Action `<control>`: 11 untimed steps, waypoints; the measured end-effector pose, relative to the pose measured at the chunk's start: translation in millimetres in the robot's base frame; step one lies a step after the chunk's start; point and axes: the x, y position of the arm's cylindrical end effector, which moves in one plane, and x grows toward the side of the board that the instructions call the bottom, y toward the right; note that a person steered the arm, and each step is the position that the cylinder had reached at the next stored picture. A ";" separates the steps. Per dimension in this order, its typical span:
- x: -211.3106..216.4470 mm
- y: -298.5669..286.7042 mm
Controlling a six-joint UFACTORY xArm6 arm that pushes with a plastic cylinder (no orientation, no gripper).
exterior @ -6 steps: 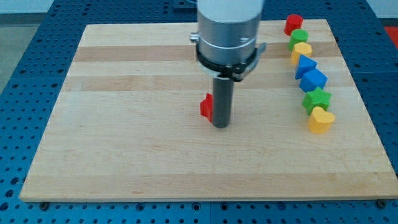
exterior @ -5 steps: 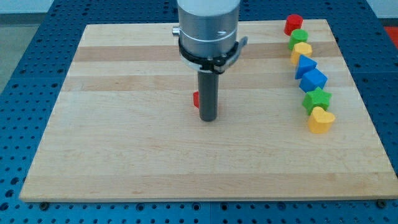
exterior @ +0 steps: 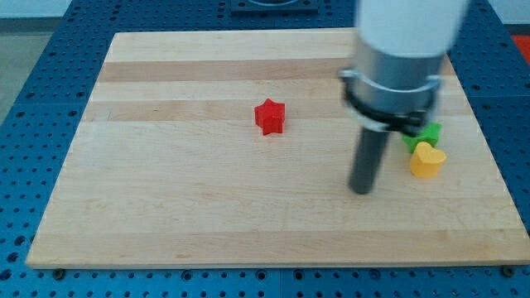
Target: Push the yellow heart closer to the red star
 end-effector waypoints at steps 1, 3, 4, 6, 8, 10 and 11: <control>1.1 71.4; -8.2 105.3; -15.8 84.4; -37.5 45.9; -56.4 38.1; -64.3 0.8; -67.5 0.8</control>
